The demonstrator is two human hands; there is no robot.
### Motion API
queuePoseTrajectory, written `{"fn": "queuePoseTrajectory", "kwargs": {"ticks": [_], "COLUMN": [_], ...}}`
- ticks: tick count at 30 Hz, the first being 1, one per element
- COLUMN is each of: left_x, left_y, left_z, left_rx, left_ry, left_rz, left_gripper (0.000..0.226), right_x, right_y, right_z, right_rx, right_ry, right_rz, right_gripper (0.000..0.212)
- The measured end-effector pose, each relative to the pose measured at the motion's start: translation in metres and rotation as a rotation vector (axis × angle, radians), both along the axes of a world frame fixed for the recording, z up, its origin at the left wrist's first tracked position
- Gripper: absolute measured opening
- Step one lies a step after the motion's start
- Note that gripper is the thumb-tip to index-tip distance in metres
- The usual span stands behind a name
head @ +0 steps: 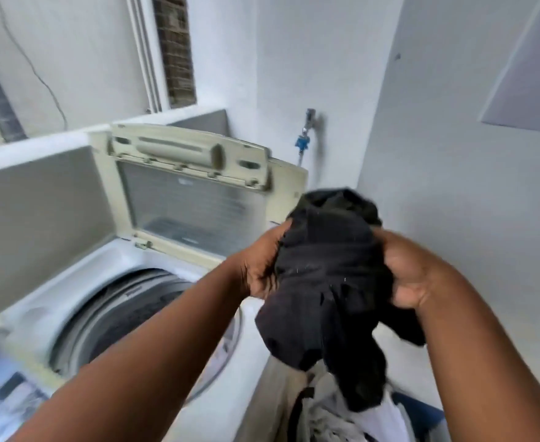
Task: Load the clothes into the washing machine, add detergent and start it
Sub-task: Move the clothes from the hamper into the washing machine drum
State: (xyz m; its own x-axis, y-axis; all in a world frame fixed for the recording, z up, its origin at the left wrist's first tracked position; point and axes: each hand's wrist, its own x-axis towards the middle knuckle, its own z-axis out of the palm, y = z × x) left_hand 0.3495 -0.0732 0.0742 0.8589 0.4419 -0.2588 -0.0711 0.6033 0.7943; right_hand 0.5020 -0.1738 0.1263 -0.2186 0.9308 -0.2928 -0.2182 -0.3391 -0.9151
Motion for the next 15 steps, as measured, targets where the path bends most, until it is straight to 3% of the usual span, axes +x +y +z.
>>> {"fn": "queuePoseTrajectory", "kwargs": {"ticks": [3,7,10,13,15], "left_x": [-0.079,-0.158,-0.192,-0.215,-0.224], "left_y": [0.004,-0.005,-0.007,0.01,0.02], "left_z": [0.056,0.119,0.147,0.157,0.157], "left_rx": [0.098,0.247,0.352,0.384,0.408], "left_ry": [-0.08,-0.171,-0.202,-0.196,-0.185], "left_rz": [0.13,0.266,0.485,0.594,0.593], "left_gripper": [0.052,0.05,0.047,0.063,0.054], "right_x": [-0.076,-0.153,-0.192,-0.219,-0.229], "right_y": [0.009,0.034,0.064,0.094,0.117], "right_z": [0.051,0.091,0.1,0.095,0.085], "right_rx": [0.14,0.393,0.455,0.411,0.427], "right_ry": [-0.165,-0.343,-0.251,-0.093,-0.065], "right_rz": [-0.073,-0.215,-0.22,-0.125,-0.125], "right_gripper": [0.022,0.031,0.052,0.052,0.055]}}
